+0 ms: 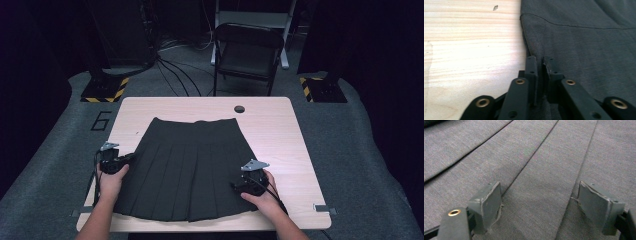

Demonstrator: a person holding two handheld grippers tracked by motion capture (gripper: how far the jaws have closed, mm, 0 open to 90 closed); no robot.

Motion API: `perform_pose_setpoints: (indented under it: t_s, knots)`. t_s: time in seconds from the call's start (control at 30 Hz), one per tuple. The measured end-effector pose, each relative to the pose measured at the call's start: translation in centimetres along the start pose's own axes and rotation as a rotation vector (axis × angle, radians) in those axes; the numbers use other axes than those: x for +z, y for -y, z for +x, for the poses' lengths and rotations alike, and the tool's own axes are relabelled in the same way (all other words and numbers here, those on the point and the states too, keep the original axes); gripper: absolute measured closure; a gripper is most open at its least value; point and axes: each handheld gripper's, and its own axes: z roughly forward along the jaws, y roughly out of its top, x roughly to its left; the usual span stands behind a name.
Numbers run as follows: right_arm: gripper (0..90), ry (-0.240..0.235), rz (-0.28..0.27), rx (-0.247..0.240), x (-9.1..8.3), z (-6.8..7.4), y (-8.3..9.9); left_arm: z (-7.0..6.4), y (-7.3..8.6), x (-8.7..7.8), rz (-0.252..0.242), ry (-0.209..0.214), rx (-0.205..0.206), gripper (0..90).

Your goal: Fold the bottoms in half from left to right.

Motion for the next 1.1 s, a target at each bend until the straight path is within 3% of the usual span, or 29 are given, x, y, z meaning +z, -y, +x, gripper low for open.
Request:
perform_pose_setpoints:
  t_s: [0.13, 0.27, 0.33, 0.57, 0.8, 1.1]
  knots:
    - [18.8, 0.000, 0.000, -0.001, 0.0, 0.0, 0.0, -0.5, -0.4, -0.4, 0.013, -0.004, 0.027, 85.3]
    - [18.8, -0.001, 0.001, 0.005, 0.0, 0.0, 0.0, -1.7, -1.0, -0.8, -0.009, 0.009, 0.062, 85.9]
    - [18.8, -0.001, 0.001, 0.007, 0.0, 0.0, 0.0, -2.7, -1.4, -0.9, -0.011, 0.010, 0.108, 86.0]
    - [18.9, -0.006, 0.002, 0.015, 0.0, 0.1, 0.0, -4.0, -2.0, -1.2, -0.016, 0.014, 0.139, 86.3]
    - [18.9, -0.007, 0.001, 0.013, 0.0, 0.1, 0.0, -5.4, -3.1, -2.0, -0.015, 0.048, 0.160, 86.7]
    - [18.9, -0.008, 0.000, 0.010, 0.0, 0.0, 0.0, -8.7, -4.6, -2.2, -0.003, 0.097, 0.213, 86.8]
